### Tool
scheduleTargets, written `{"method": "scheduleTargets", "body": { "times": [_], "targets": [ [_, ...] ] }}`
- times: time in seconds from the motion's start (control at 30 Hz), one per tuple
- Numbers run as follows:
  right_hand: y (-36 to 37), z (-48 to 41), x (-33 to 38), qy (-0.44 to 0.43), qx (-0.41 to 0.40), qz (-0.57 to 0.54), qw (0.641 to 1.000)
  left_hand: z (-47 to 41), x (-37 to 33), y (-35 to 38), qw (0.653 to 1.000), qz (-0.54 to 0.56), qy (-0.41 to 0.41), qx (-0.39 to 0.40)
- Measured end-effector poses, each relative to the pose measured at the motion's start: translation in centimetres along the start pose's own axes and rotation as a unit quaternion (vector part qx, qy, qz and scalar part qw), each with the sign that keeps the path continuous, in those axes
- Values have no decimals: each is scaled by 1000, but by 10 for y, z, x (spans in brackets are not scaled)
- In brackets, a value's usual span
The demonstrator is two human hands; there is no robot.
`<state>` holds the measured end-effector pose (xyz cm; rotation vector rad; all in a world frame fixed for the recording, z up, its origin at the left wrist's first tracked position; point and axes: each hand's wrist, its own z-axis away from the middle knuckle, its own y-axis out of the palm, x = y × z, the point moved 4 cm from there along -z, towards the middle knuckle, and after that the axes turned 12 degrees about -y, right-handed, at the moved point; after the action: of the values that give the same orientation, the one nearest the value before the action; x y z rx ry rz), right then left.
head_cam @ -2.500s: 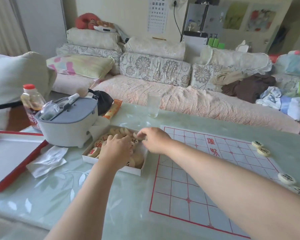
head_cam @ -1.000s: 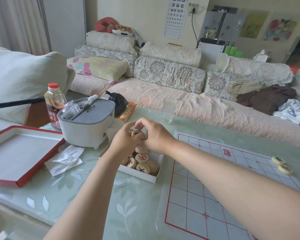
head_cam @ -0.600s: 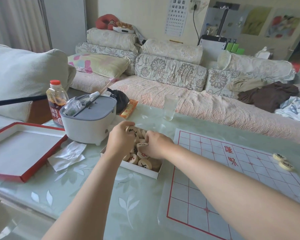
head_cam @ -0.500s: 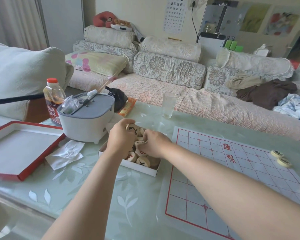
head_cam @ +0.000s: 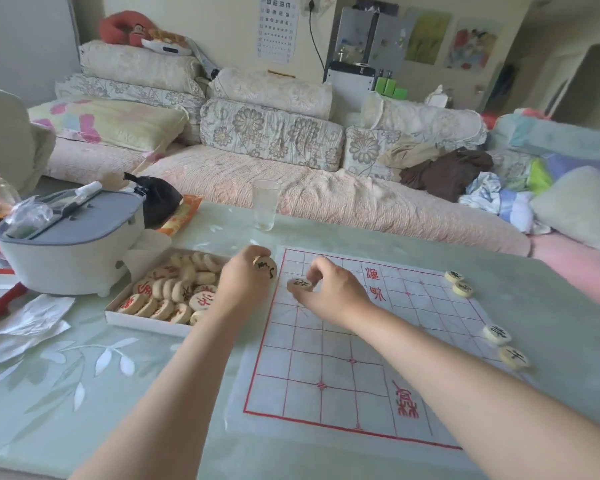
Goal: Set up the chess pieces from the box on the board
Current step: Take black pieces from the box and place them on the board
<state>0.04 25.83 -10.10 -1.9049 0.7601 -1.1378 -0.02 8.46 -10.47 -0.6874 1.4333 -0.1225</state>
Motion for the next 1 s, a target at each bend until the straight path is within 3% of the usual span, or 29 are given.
{"method": "scheduleTargets", "body": {
  "times": [0.33, 0.53, 0.63, 0.77, 1.0],
  "targets": [
    [-88, 117, -115, 120, -17, 46, 992, 88, -60, 141, 962, -94, 111, 232],
    [-108, 169, -156, 171, -16, 43, 984, 126, -63, 190, 933, -144, 125, 305],
    [-110, 177, -165, 167, -3, 37, 985, 136, -60, 198, 926, -172, 143, 303],
    [-111, 175, -167, 130, 25, 52, 990, 138, -63, 193, 919, -248, 228, 203],
    [-103, 176, -174, 102, 80, 92, 987, 135, -62, 192, 913, -253, 231, 219]
  ]
}}
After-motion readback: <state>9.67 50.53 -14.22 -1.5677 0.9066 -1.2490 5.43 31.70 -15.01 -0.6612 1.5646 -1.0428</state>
